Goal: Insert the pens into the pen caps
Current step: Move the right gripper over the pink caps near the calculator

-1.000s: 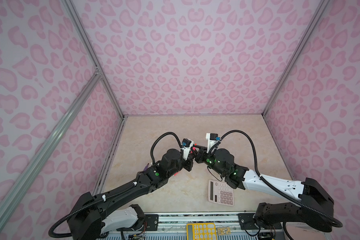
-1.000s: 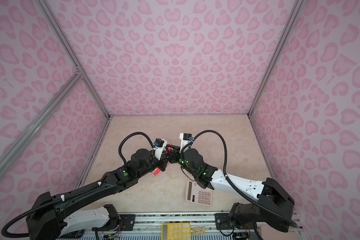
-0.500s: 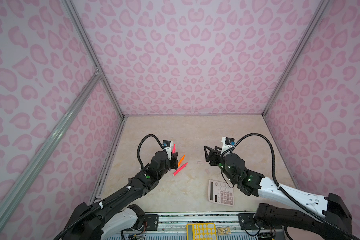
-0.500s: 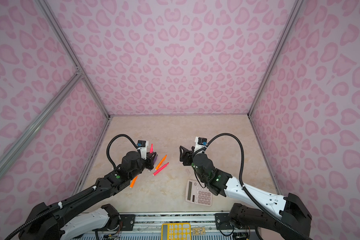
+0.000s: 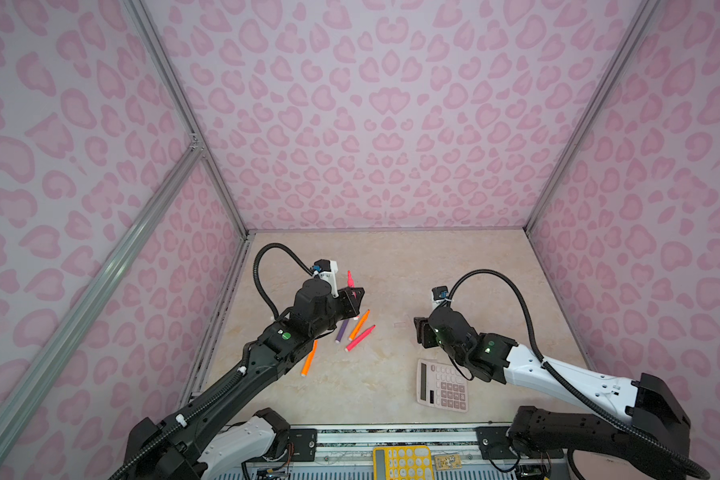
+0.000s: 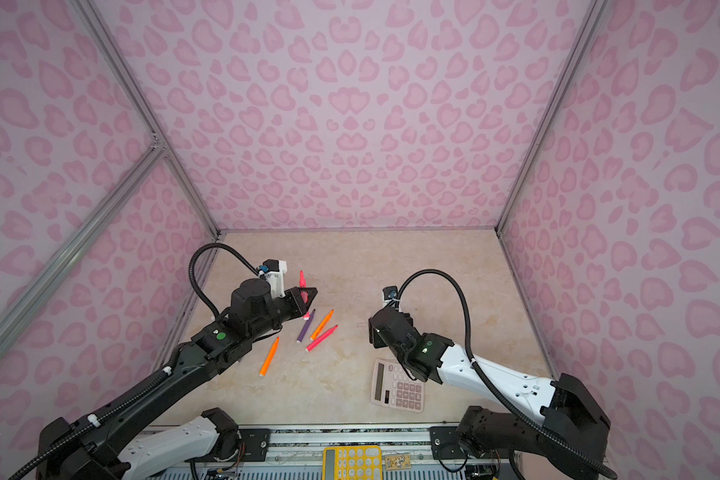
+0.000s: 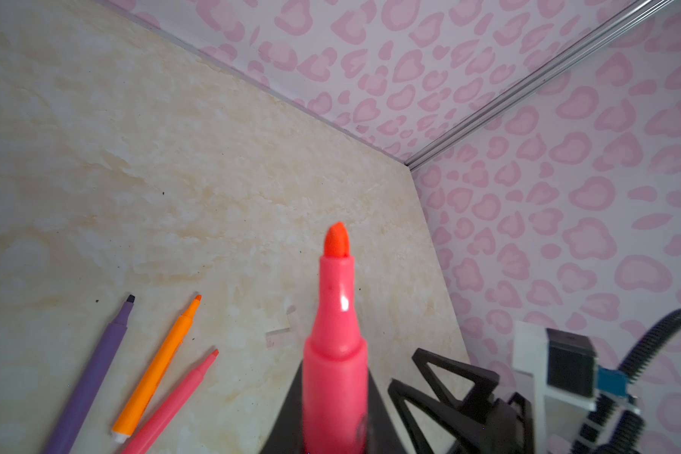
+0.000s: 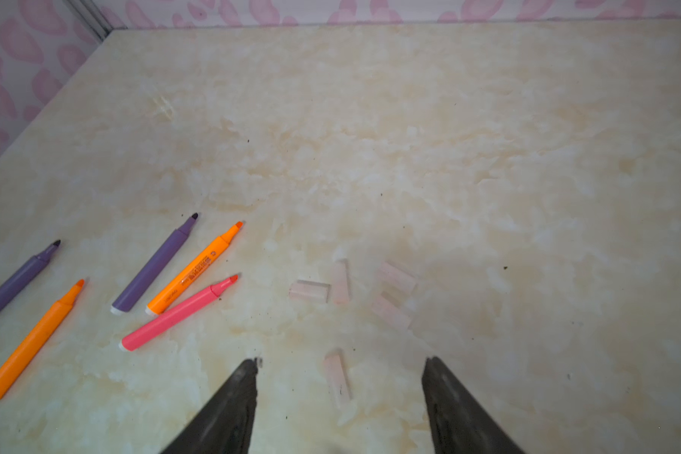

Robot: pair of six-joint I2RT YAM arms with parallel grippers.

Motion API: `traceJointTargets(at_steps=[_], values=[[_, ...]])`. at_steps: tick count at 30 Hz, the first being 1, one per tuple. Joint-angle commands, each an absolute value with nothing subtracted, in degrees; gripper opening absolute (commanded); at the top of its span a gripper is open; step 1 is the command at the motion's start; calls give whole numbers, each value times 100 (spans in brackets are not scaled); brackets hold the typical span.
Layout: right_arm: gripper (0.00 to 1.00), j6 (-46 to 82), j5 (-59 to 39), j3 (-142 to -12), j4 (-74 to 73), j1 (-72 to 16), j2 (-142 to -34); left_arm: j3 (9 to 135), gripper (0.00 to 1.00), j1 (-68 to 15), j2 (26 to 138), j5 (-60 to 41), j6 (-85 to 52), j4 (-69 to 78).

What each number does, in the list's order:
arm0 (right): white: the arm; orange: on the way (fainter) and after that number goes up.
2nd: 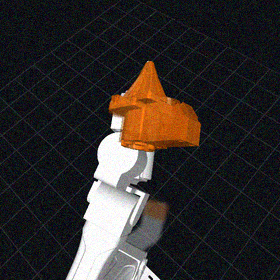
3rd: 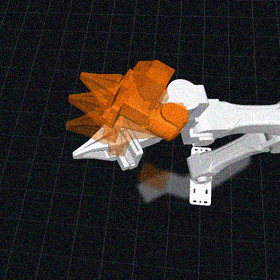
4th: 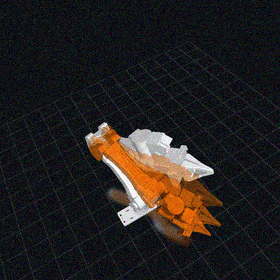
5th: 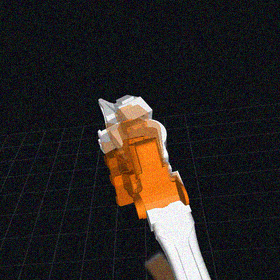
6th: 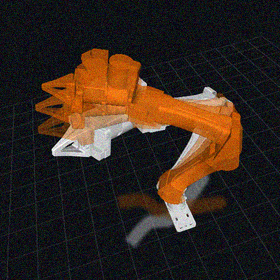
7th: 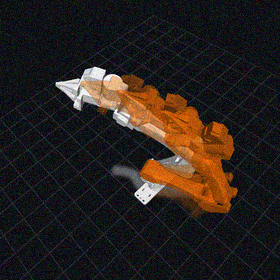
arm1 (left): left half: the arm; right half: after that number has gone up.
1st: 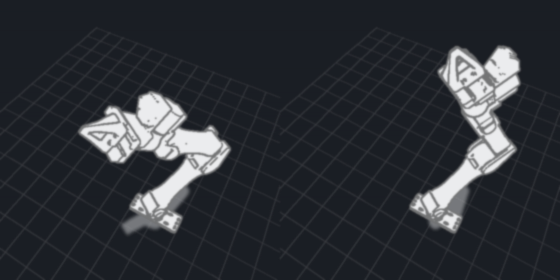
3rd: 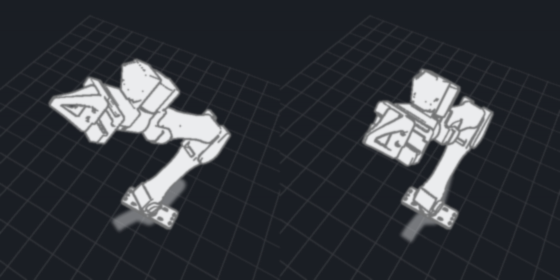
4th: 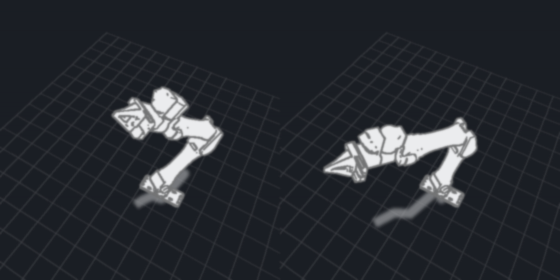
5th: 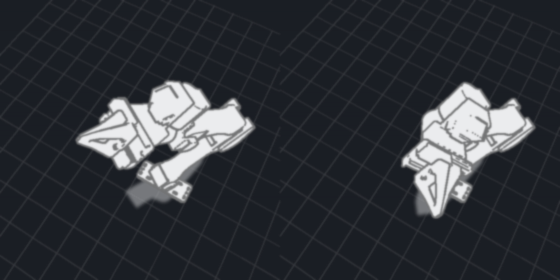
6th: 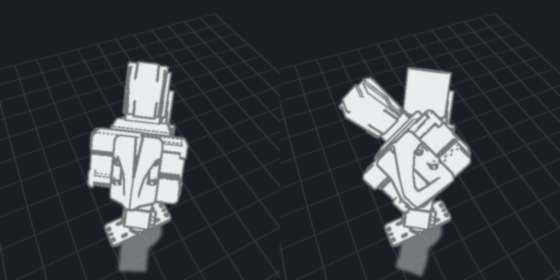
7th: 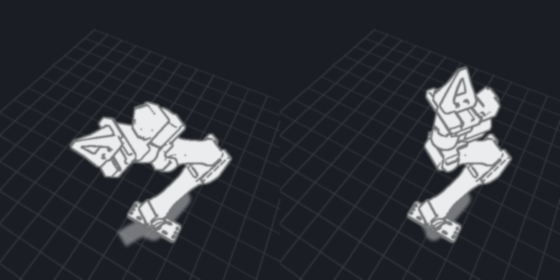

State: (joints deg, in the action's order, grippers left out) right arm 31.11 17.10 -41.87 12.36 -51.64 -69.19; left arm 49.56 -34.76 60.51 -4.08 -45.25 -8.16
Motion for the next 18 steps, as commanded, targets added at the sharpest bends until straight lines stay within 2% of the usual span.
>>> traceJointTargets(at_steps=[1,3,5,7,10,18], values=[[64,3115,942,-4188,1400,-5194,-7189,5540,3,-3432,6134,-743,-4030,-2107],[63,3254,1003,-4173,1432,-5216,-7363,5288,3,-3431,6003,-558,-3782,-2068],[64,3405,1105,-4186,1469,-5217,-7534,4535,3,-3434,5710,-130,-3495,-1343],[63,3461,966,-4315,1583,-5216,-7712,3978,4,-3424,5616,467,-3910,-1228],[62,3454,914,-4460,1748,-5264,-7991,3692,4,-3442,5779,-216,-3898,-840],[59,3449,1313,-4759,2244,-5283,-8770,3678,3,-3533,5981,-190,-4084,-845]])
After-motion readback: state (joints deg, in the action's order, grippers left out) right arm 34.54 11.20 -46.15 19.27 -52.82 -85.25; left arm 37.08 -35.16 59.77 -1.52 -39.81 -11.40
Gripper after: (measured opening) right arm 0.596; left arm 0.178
